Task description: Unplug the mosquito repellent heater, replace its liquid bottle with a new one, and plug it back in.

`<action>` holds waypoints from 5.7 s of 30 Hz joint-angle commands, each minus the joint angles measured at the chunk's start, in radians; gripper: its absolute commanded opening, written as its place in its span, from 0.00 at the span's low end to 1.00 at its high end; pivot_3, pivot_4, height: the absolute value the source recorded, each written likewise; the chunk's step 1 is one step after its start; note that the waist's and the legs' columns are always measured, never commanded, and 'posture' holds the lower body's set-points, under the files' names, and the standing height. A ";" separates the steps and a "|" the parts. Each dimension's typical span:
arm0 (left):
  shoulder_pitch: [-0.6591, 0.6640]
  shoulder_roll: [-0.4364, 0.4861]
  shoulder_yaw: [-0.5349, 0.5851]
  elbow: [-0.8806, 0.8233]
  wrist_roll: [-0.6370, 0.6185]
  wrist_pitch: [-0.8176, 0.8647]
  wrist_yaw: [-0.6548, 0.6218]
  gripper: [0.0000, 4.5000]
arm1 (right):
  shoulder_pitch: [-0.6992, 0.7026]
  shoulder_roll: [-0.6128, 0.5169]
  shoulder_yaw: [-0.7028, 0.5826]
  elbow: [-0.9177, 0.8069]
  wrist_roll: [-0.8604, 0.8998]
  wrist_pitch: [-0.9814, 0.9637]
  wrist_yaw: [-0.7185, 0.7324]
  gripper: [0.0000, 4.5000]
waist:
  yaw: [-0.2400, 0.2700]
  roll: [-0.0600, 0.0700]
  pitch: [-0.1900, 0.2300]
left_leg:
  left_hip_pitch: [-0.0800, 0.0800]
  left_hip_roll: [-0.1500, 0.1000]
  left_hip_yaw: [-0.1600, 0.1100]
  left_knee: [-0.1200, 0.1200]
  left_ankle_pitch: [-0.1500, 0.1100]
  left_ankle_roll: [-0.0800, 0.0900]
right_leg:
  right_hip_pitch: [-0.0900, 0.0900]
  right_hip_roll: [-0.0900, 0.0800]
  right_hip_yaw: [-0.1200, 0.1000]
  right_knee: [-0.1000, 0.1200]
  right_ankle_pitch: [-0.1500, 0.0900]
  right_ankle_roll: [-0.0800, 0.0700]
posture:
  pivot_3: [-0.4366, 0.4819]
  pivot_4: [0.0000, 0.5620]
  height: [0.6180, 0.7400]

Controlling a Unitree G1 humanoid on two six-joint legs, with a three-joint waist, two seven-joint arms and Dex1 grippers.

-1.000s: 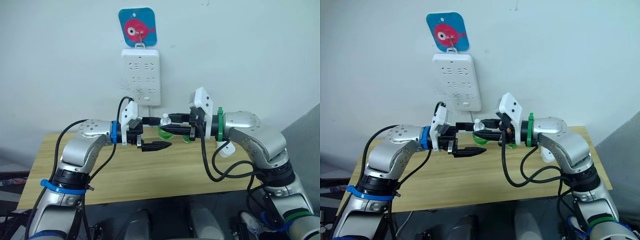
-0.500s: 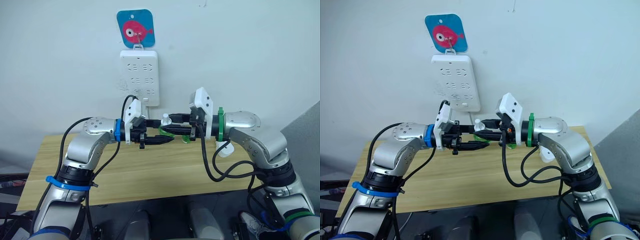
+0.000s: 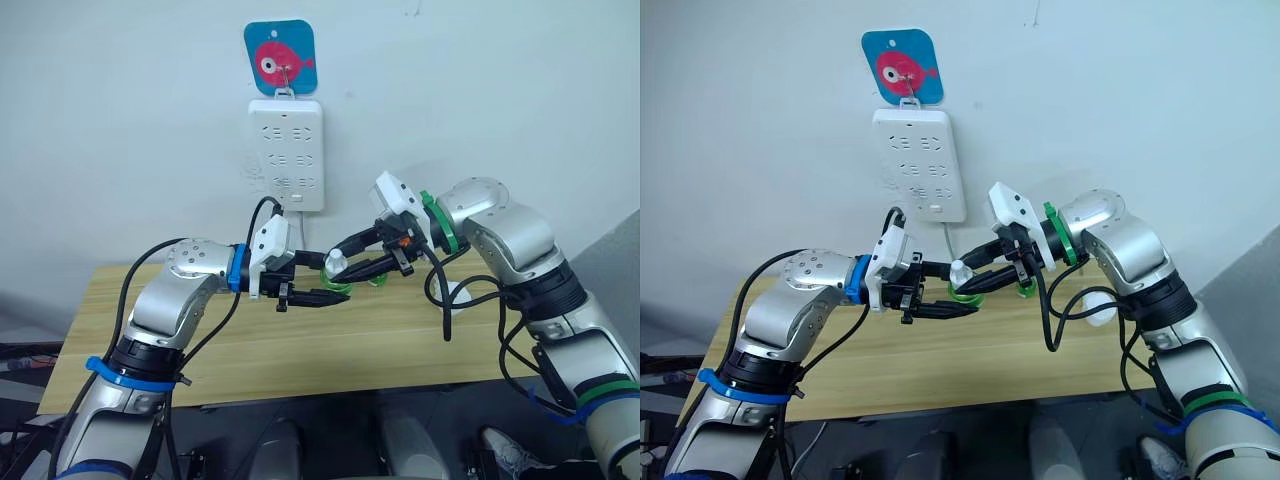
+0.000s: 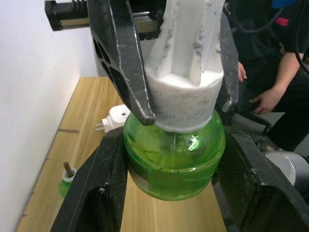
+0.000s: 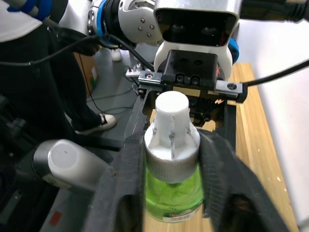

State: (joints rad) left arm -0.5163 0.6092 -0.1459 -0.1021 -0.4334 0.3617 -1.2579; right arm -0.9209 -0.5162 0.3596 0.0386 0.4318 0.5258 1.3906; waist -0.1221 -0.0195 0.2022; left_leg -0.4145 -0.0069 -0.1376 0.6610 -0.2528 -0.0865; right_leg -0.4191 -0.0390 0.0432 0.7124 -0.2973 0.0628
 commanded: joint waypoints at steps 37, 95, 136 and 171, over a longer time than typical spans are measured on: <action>0.008 -0.067 0.046 -0.042 0.021 0.001 0.181 0.50 | 0.465 0.247 -0.089 -0.581 -0.108 0.138 -0.857 0.22 | -0.003 0.001 -0.002 | 0.001 0.001 0.001 0.000 0.000 0.001 | 0.001 0.001 0.001 0.002 0.000 0.000 | 0.38 0.26 0.95; 0.070 -0.058 0.024 -0.017 0.054 -0.094 0.128 0.50 | 0.485 -0.091 -0.283 -0.624 0.137 0.212 -0.573 0.91 | 0.006 0.001 -0.002 | 0.014 0.002 0.003 -0.001 -0.006 0.011 | 0.014 0.002 0.002 -0.003 -0.001 -0.001 | 0.32 0.23 0.95; 0.097 -0.072 -0.011 -0.022 0.076 -0.144 0.112 0.50 | 0.321 -0.039 -0.214 -0.547 0.199 0.297 -0.617 0.91 | -0.014 0.001 -0.005 | 0.013 0.001 0.003 -0.001 -0.006 0.011 | 0.014 0.001 0.002 -0.003 -0.001 -0.001 | 0.33 0.22 0.95; 0.299 0.129 0.031 0.012 0.169 -0.148 0.125 0.50 | 0.610 -0.016 -0.145 -0.337 -0.130 -0.135 -0.692 0.06 | -0.004 0.001 -0.009 | 0.014 0.001 0.003 -0.003 -0.007 0.012 | 0.014 0.001 0.002 -0.004 -0.001 -0.001 | 0.40 0.25 0.95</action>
State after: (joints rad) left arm -0.2215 0.7255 -0.1451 -0.0550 -0.2620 0.2265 -1.1305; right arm -0.3155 -0.5456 0.1952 -0.3425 0.3825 0.5111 0.7223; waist -0.1266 -0.0188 0.1930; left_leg -0.4006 -0.0057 -0.1336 0.6582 -0.2595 -0.0750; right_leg -0.4054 -0.0377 0.0463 0.7085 -0.2987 0.0614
